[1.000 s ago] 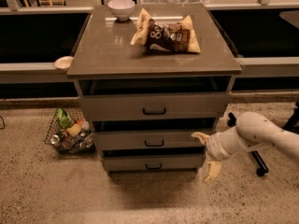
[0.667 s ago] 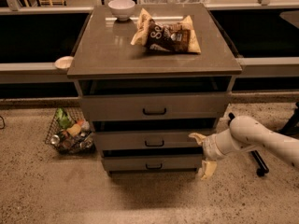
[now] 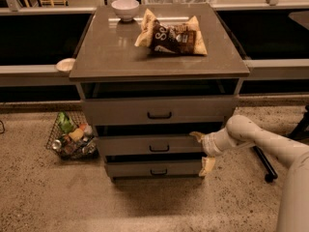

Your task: Open middle drawer

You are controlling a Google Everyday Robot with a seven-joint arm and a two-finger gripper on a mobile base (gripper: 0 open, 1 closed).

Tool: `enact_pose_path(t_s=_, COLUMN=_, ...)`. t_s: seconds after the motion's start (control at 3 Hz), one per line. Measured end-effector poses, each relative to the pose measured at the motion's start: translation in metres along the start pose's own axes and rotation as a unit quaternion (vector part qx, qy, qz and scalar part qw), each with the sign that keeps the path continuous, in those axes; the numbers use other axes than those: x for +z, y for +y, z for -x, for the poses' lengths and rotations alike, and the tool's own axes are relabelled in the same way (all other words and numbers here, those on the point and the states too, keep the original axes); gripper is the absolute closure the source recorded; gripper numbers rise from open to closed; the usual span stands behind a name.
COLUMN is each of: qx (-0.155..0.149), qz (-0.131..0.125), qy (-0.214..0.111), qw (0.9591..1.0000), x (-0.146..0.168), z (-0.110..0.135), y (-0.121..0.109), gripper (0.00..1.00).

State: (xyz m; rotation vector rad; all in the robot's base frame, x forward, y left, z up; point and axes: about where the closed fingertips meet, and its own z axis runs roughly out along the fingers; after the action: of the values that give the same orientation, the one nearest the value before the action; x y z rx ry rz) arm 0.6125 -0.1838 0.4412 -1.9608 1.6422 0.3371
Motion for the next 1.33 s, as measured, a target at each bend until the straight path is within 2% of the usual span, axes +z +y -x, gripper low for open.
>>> enact_pose_path(t_s=0.33, qx=-0.003, qz=-0.005, qy=-0.006, qw=1.0000, x=0.002, z=0.001, y=-0.002, gripper=0.00)
enact_pose_path(t_s=0.67, qx=-0.041, qz=-0.004, qy=0.010, qw=0.9991, x=0.006, z=0.006, y=-0.019, gripper=0.00)
enact_pose_path(t_s=1.0, qx=-0.068, qz=0.005, qy=0.034, qw=0.9971, x=0.019, z=0.011, y=-0.028, gripper=0.00)
enact_pose_path(t_s=1.33, qx=-0.069, qz=0.022, qy=0.038, qw=0.9967, x=0.039, z=0.008, y=-0.026, gripper=0.00)
